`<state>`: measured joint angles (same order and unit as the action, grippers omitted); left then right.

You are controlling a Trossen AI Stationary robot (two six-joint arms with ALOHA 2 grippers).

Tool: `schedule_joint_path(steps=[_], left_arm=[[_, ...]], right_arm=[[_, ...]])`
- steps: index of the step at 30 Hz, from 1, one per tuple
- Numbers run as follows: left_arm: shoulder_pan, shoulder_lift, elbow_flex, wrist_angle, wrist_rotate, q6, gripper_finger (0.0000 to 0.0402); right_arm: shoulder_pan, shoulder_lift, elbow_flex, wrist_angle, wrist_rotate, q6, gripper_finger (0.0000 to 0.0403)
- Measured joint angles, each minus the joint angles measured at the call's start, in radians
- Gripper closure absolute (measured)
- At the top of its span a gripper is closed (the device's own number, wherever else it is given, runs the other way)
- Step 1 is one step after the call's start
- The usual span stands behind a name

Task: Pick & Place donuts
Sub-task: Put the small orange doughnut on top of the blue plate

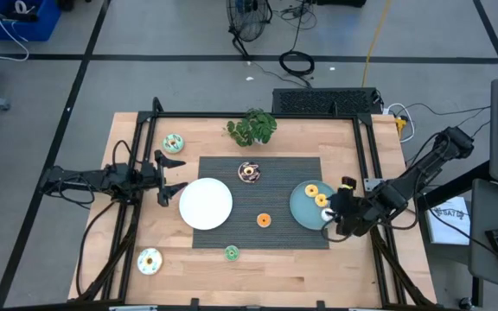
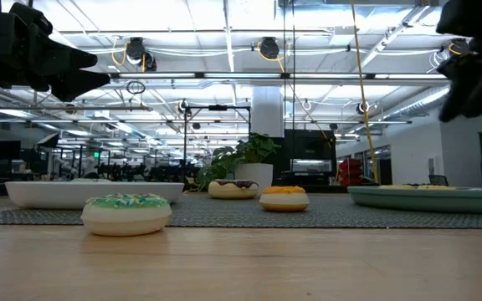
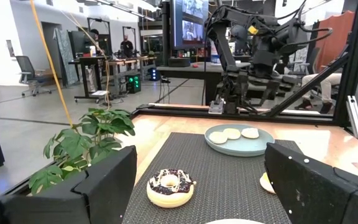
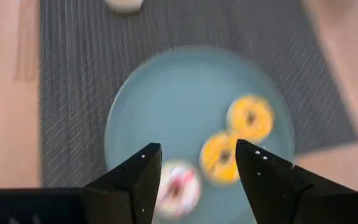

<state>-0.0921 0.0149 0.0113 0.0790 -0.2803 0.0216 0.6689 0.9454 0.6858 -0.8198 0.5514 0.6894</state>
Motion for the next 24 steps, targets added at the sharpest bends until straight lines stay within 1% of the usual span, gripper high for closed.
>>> schedule_joint_path(steps=[2, 3, 8, 10, 13, 16, 18, 24], left_arm=[[0.0, 0.0, 0.0, 0.0, 0.0, 0.0, 0.0052], [0.0, 0.0, 0.0, 0.0, 0.0, 0.0, 0.0052], [0.0, 0.0, 0.0, 0.0, 0.0, 0.0, 0.0052], [0.0, 0.0, 0.0, 0.0, 0.0, 0.0, 0.0052], [0.0, 0.0, 0.0, 0.0, 0.0, 0.0, 0.0052], [0.0, 0.0, 0.0, 0.0, 0.0, 0.0, 0.0052], [0.0, 0.0, 0.0, 0.0, 0.0, 0.0, 0.0052], [0.0, 0.0, 0.0, 0.0, 0.0, 0.0, 0.0052]], right_arm=[[0.001, -0.008, -0.039, 0.077, 0.077, -0.053, 0.0207], [0.001, -0.015, -0.06, 0.117, 0.099, -0.073, 0.0207], [-0.015, -0.087, -0.189, 0.418, 0.095, -0.256, 0.0205], [-0.027, -0.141, -0.244, 0.557, 0.054, -0.342, 0.0206], [-0.057, -0.242, -0.331, 0.743, -0.06, -0.481, 0.0208], [-0.105, -0.364, -0.415, 0.891, -0.154, -0.573, 0.0207], [-0.138, -0.451, -0.464, 0.932, -0.194, -0.603, 0.0206], [-0.23, -0.705, -0.554, 0.936, -0.262, -0.641, 0.0204]])
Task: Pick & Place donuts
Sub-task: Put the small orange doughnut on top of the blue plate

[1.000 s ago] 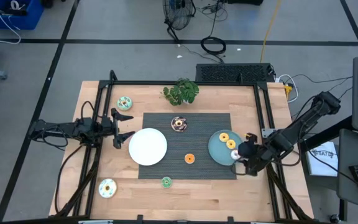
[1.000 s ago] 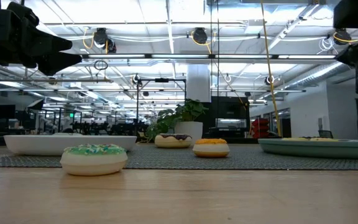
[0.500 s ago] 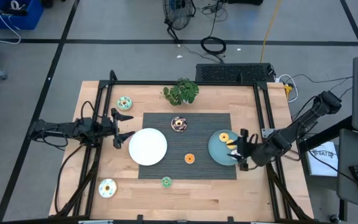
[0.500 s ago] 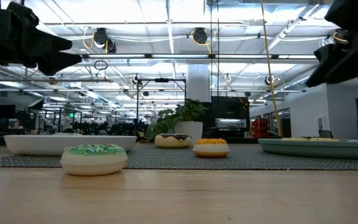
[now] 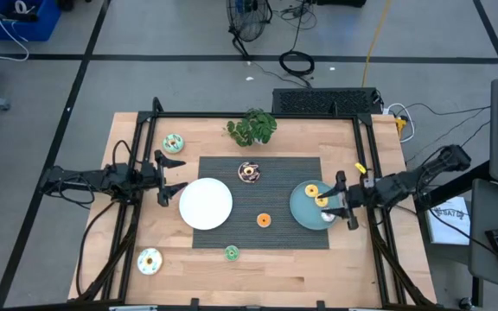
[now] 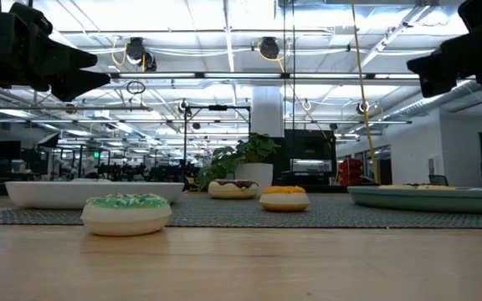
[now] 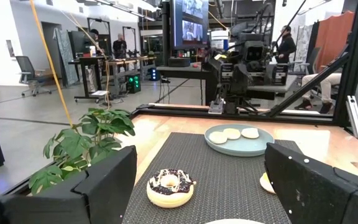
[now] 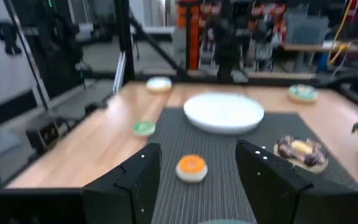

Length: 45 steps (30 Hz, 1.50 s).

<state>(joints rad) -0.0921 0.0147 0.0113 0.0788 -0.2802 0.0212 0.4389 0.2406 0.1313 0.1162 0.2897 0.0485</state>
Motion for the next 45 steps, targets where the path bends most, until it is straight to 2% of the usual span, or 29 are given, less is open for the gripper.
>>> schedule_joint_path(steps=[9, 14, 17, 23, 32, 45], left_arm=[[0.0, 0.0, 0.0, 0.0, 0.0, 0.0, 0.0052], [0.0, 0.0, 0.0, 0.0, 0.0, 0.0, 0.0052], [0.0, 0.0, 0.0, 0.001, 0.0, 0.0, 0.0052], [0.0, 0.0, 0.0, 0.0, 0.0, 0.0, 0.0052], [0.0, 0.0, 0.0, 0.0, 0.0, 0.0, 0.0052], [0.0, 0.0, 0.0, 0.0, 0.0, 0.0, 0.0052]], right_arm=[[-0.107, -0.24, -0.019, -0.128, -0.114, -0.042, 0.0206], [-0.151, -0.239, -0.018, -0.131, -0.206, -0.038, 0.0206], [-0.176, -0.239, -0.032, -0.123, -0.216, -0.028, 0.0206], [-0.219, -0.239, -0.111, 0.051, -0.217, -0.023, 0.0206], [-0.225, -0.238, -0.113, -0.075, -0.219, -0.02, 0.0207], [-0.224, -0.226, -0.115, -0.075, -0.216, -0.034, 0.0206]])
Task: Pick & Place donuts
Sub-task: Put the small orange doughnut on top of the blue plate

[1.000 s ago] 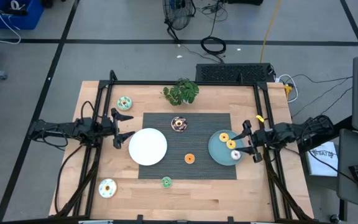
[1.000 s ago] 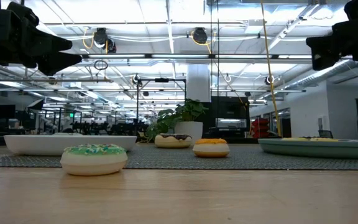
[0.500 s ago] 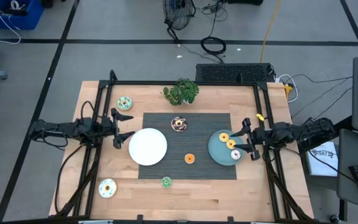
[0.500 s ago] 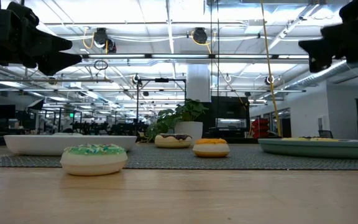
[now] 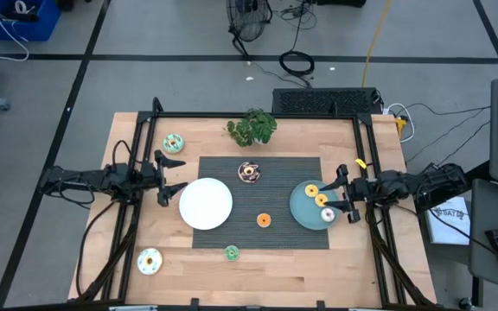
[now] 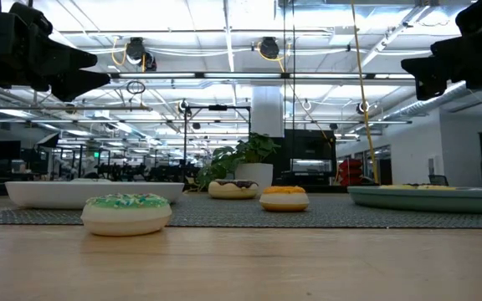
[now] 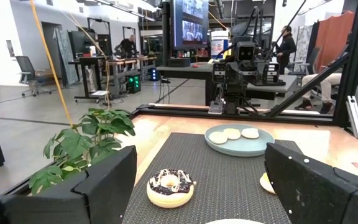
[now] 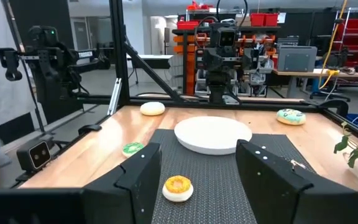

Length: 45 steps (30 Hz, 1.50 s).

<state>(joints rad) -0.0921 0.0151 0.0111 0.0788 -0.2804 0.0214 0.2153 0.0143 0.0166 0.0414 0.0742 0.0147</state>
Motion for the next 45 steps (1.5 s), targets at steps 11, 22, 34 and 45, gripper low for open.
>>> schedule_joint_path(steps=[11, 22, 34, 45], left_arm=[[0.0, 0.0, 0.0, 0.0, 0.0, 0.0, 0.0052], [0.0, 0.0, 0.0, 0.085, 0.0, -0.088, 0.0052], [-0.001, 0.041, 0.0, 0.085, -0.165, -0.38, 0.0052], [-0.006, 0.376, 0.008, 0.165, -0.044, -0.465, 0.0053]], right_arm=[[0.0, 0.0, -0.001, 0.0, 0.001, 0.0, 0.0207], [0.0, 0.0, -0.002, 0.0, 0.002, 0.0, 0.0207], [0.0, 0.0, -0.002, 0.0, 0.002, 0.0, 0.0207], [0.0, 0.0, -0.002, 0.0, 0.003, 0.0, 0.0207]])
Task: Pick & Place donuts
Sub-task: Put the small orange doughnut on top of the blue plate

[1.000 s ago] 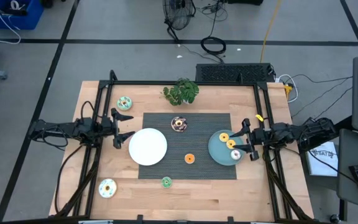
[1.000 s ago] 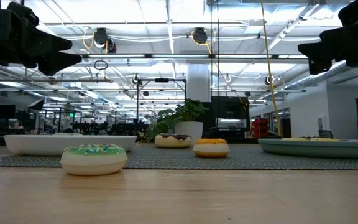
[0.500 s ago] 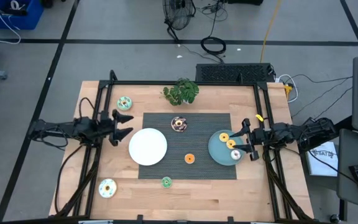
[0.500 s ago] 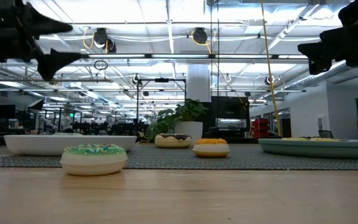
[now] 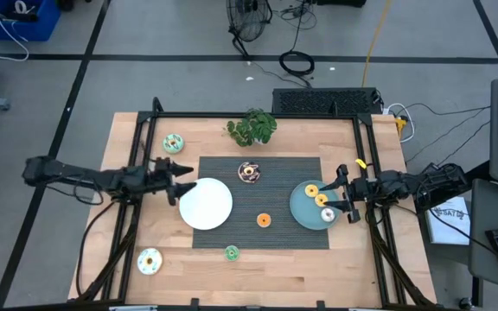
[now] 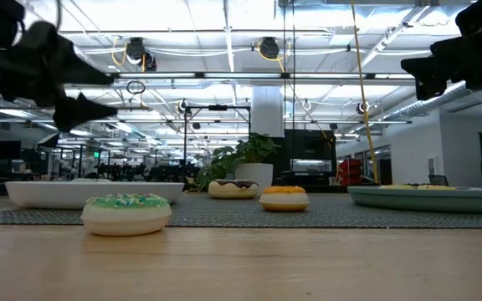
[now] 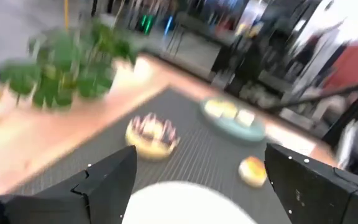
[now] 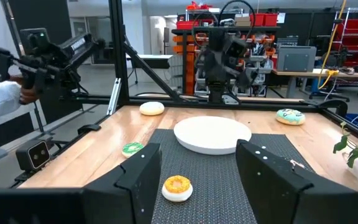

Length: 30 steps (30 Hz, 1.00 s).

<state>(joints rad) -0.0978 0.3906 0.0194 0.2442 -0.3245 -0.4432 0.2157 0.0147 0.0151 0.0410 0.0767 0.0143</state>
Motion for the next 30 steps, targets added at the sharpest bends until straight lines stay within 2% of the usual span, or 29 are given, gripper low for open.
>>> schedule_joint_path(steps=[6, 11, 17, 25, 30], left_arm=[[-0.02, 0.375, 0.135, 0.051, 0.008, -0.003, 0.0053], [-0.088, 0.702, 0.351, 0.058, 0.061, 0.153, 0.0053], [-0.164, 1.032, 0.597, 0.05, 0.063, 0.322, 0.0053], [-0.191, 1.314, 0.83, 0.019, 0.068, 0.343, 0.0053], [-0.176, 1.453, 0.932, -0.013, 0.169, 0.286, 0.0053]], right_arm=[[0.0, 0.0, 0.0, 0.0, 0.0, 0.0, 0.0207], [0.0, 0.0, 0.0, 0.0, 0.0, 0.0, 0.0207], [0.0, 0.0, 0.0, 0.0, 0.0, 0.0, 0.0207], [0.0, 0.0, 0.0, 0.004, 0.0, 0.0, 0.0206], [0.0, 0.0, 0.0, 0.006, 0.001, 0.0, 0.0206]])
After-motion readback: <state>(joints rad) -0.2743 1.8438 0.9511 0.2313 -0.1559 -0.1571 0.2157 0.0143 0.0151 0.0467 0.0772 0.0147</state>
